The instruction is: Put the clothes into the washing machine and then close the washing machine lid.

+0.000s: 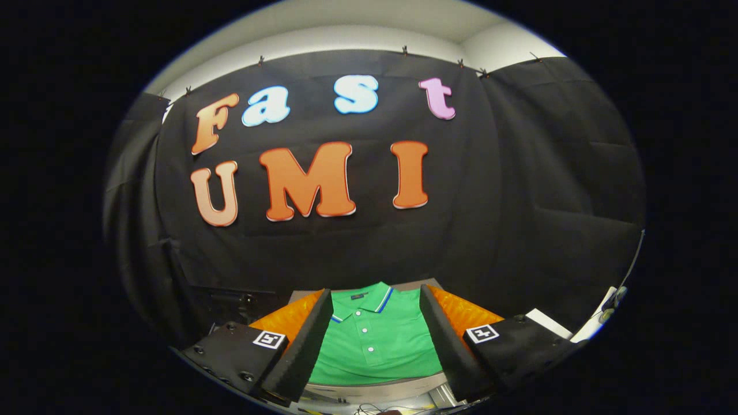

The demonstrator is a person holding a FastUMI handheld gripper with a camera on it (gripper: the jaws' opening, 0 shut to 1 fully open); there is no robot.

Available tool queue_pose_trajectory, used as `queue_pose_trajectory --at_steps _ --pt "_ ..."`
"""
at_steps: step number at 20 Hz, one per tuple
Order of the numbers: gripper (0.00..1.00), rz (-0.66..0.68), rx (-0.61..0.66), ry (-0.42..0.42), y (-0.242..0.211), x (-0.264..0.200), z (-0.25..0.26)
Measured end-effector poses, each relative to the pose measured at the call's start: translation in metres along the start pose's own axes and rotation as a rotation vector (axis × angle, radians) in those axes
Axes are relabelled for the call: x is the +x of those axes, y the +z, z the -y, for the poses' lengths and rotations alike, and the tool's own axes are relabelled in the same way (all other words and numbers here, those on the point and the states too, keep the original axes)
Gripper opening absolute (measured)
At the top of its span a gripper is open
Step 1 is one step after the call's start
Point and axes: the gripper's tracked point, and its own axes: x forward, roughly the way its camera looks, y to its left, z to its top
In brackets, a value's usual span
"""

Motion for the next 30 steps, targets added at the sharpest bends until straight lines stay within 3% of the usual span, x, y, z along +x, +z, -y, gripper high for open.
queue_pose_trajectory --at_steps 7,13,18,24,25,29,30 --pt "0.98 -0.437 0.027 0.099 -0.084 0.093 -0.015" --pt "0.98 -0.677 -0.071 0.091 -0.129 0.119 -0.005" --pt "0.97 -0.814 -0.092 0.103 -0.156 0.135 0.0" --pt "0.97 -0.818 -0.134 0.131 -0.157 0.137 0.0" --pt "0.96 -0.831 -0.146 0.136 -0.157 0.136 0.003" --pt "0.67 -0.874 -0.146 0.134 -0.156 0.137 0.006" --pt "0.56 -0.869 -0.142 0.13 -0.154 0.137 0.005"
